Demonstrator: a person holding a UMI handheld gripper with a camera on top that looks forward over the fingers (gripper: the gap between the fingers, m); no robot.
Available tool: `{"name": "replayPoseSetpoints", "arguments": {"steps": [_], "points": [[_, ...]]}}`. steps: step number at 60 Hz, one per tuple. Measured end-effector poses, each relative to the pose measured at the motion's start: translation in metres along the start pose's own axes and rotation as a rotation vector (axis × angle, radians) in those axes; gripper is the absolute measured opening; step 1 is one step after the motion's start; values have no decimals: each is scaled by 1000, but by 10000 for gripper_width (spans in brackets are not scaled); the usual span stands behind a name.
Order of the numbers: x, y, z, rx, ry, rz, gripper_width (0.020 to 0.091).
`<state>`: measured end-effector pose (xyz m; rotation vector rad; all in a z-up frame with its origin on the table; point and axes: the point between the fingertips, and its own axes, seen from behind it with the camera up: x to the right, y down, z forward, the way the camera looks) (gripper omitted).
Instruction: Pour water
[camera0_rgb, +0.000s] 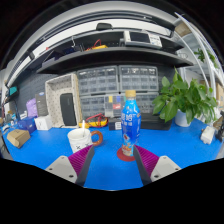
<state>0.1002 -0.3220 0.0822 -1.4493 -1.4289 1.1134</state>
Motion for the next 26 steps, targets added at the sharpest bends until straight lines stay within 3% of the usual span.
{"name": "replayPoseSetpoints", "arguments": {"steps": [26], "points": [[-25,-42,-32,61,-28,-39,798]]}}
